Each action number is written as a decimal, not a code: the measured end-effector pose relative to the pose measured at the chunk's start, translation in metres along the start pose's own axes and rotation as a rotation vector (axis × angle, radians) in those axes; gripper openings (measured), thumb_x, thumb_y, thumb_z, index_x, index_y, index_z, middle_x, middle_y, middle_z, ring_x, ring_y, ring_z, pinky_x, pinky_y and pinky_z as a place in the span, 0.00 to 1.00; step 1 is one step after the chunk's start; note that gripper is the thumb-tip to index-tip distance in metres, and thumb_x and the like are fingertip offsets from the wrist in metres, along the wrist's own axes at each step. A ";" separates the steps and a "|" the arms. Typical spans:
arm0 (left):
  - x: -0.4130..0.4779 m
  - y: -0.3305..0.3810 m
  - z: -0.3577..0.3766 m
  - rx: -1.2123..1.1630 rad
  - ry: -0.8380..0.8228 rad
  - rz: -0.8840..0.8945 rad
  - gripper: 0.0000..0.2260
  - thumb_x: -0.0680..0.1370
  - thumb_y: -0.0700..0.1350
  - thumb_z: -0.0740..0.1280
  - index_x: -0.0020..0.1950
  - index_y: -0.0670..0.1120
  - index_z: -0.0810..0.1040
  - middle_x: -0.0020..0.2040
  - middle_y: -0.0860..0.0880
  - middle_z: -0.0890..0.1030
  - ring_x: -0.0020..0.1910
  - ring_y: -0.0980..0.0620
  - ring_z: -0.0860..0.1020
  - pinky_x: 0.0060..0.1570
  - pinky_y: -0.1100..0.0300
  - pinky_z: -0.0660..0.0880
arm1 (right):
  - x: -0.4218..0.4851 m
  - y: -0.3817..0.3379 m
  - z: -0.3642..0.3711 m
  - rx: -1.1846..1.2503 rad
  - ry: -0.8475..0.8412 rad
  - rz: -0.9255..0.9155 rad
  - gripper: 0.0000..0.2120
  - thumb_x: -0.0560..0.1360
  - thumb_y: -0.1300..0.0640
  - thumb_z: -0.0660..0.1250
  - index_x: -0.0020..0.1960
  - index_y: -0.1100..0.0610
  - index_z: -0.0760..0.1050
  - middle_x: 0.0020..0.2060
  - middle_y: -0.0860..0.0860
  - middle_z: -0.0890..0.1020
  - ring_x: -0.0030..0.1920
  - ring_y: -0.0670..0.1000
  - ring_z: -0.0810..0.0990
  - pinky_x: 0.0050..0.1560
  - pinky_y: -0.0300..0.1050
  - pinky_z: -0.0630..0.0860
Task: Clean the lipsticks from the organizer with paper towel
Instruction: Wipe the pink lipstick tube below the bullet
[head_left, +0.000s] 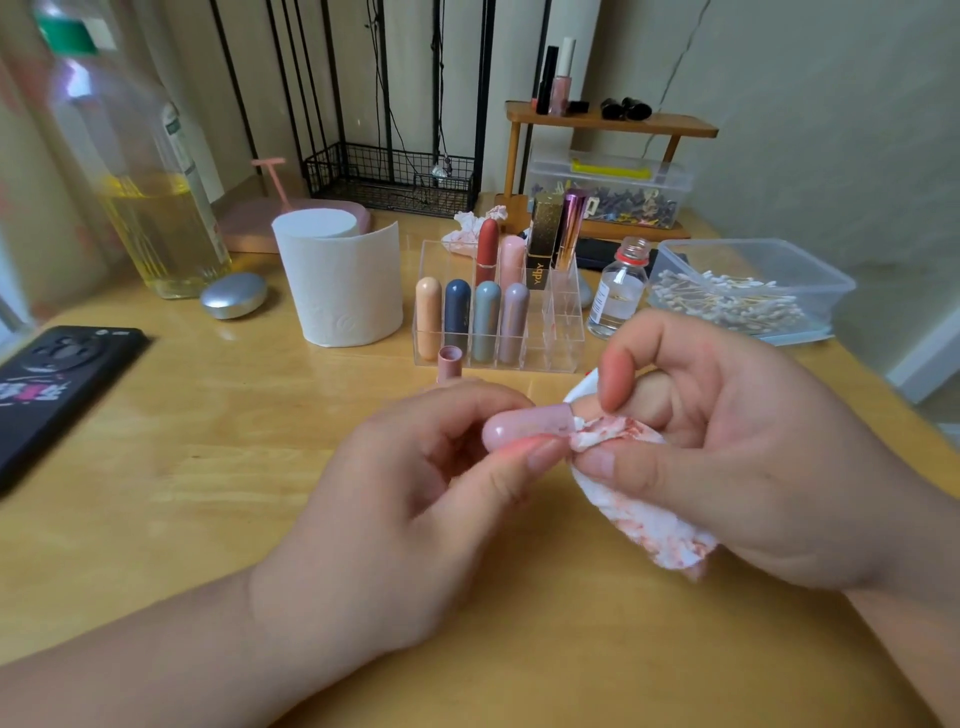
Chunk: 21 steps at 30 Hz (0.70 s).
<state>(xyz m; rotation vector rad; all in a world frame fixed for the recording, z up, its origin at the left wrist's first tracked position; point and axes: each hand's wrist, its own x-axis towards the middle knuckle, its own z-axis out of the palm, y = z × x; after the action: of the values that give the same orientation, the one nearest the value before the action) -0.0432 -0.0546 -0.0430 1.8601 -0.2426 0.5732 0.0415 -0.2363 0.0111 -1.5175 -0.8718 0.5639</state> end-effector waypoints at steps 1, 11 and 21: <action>0.000 0.003 -0.003 0.161 0.004 0.135 0.07 0.78 0.48 0.69 0.49 0.45 0.83 0.40 0.51 0.81 0.40 0.49 0.79 0.42 0.57 0.75 | 0.000 -0.001 -0.002 0.069 -0.031 0.013 0.11 0.70 0.68 0.70 0.44 0.55 0.72 0.26 0.55 0.79 0.18 0.50 0.71 0.22 0.41 0.70; 0.013 0.009 -0.012 -0.895 -0.478 -0.650 0.29 0.81 0.61 0.54 0.42 0.35 0.75 0.30 0.41 0.72 0.24 0.47 0.73 0.22 0.60 0.71 | -0.011 0.004 0.008 -0.659 0.124 -0.455 0.18 0.69 0.71 0.71 0.42 0.50 0.69 0.31 0.53 0.76 0.27 0.55 0.69 0.25 0.47 0.68; 0.003 0.014 0.005 -0.692 -0.202 -0.501 0.16 0.76 0.52 0.67 0.44 0.39 0.79 0.31 0.46 0.69 0.25 0.46 0.67 0.19 0.61 0.69 | -0.004 0.001 0.003 0.027 0.010 -0.113 0.12 0.72 0.71 0.66 0.42 0.55 0.71 0.31 0.55 0.80 0.24 0.44 0.72 0.26 0.34 0.69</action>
<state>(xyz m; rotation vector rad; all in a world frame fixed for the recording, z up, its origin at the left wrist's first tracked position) -0.0457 -0.0643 -0.0313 1.2272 -0.0804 -0.0566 0.0371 -0.2371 0.0092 -1.4363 -0.9327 0.4834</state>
